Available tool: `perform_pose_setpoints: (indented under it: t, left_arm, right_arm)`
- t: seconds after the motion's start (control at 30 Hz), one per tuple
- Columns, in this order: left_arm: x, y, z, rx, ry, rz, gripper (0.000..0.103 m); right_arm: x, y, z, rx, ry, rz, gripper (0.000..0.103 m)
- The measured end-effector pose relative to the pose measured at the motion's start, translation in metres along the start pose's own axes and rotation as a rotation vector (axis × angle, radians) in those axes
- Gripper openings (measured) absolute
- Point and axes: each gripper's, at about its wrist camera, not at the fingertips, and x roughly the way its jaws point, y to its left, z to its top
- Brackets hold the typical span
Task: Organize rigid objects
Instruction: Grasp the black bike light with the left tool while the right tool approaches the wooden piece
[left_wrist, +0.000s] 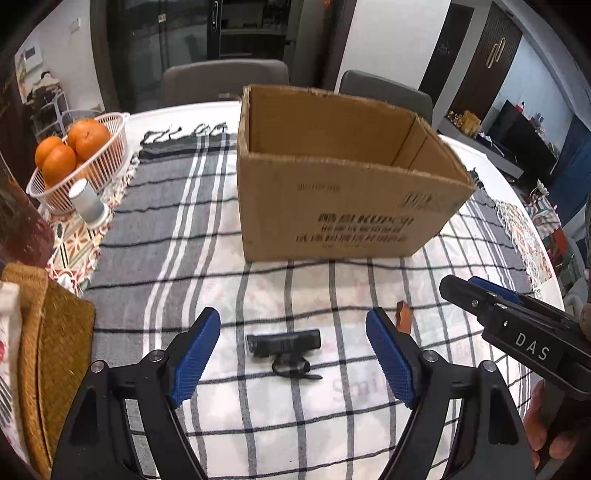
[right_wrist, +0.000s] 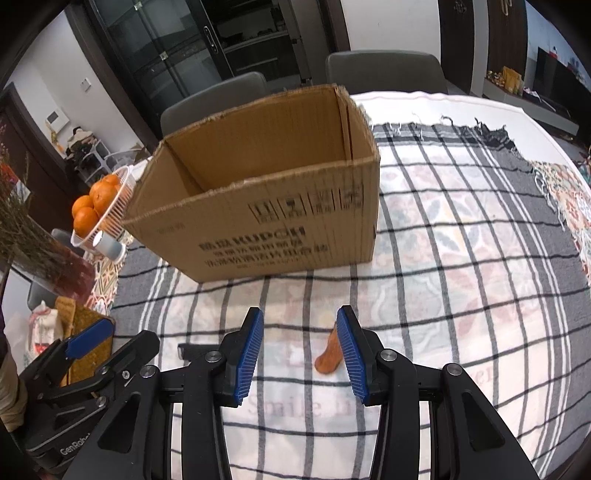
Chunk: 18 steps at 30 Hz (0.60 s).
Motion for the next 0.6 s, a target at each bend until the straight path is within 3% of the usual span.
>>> perform_pose_setpoints:
  t: [0.6]
  left_arm:
    - [0.042, 0.003, -0.018, -0.010, 0.123, 0.016, 0.084]
  right_arm:
    - [0.037, -0.019, -0.016, 0.051, 0.093, -0.031, 0.043]
